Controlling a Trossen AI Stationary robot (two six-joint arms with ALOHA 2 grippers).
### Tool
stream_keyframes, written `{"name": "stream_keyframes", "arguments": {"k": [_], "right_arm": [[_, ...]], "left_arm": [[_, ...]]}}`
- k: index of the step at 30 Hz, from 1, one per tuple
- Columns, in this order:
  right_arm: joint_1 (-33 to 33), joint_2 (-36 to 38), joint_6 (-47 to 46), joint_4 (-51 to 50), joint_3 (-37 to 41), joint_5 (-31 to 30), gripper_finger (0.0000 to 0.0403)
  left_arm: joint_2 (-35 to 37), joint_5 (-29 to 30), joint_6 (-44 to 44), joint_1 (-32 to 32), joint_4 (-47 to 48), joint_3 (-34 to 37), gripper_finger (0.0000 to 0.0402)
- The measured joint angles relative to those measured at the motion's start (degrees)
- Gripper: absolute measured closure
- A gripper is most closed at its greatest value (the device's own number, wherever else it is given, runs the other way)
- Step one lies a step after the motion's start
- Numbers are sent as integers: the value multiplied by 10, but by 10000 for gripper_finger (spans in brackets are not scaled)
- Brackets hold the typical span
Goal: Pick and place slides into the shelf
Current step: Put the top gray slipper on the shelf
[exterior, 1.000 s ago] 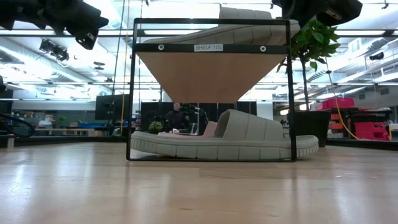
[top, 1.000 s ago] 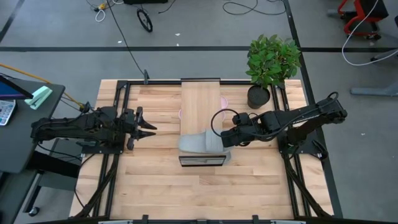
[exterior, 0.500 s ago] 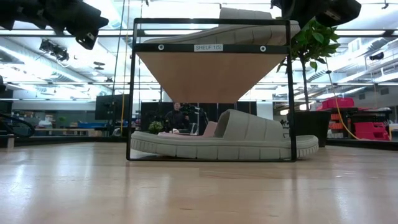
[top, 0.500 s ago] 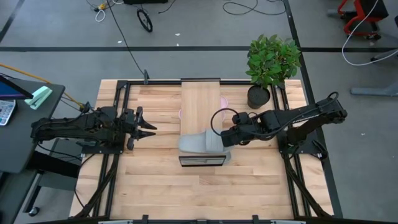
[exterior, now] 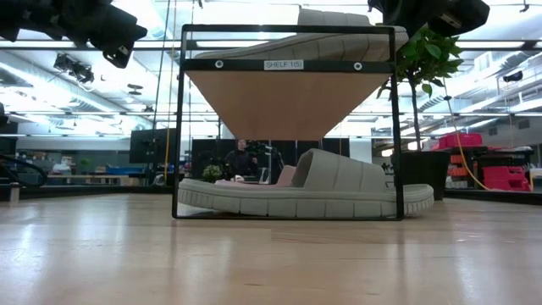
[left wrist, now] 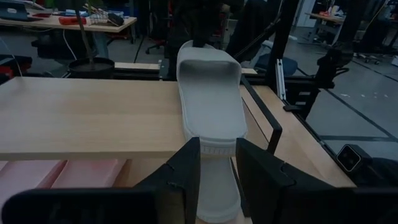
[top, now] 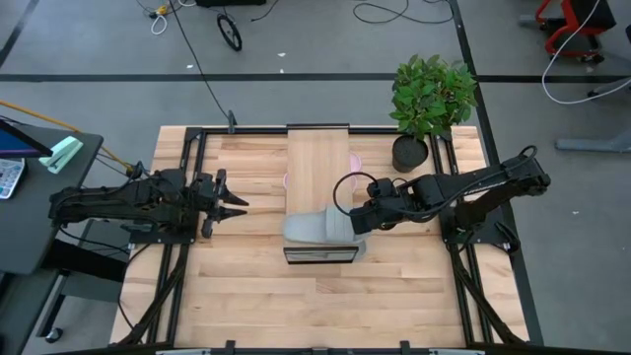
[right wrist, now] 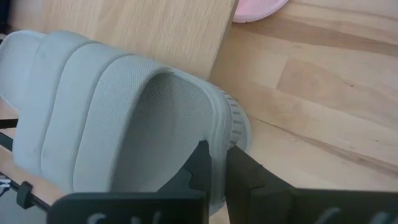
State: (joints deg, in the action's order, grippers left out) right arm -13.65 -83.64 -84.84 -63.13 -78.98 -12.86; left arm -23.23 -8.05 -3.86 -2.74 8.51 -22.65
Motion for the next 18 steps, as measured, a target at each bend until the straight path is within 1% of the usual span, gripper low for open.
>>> {"name": "stream_keyframes", "arguments": {"k": [18], "right_arm": [[0, 0, 14, 4, 0, 7, 377]], "left_arm": [[0, 0, 1, 0, 1, 0, 294]]}}
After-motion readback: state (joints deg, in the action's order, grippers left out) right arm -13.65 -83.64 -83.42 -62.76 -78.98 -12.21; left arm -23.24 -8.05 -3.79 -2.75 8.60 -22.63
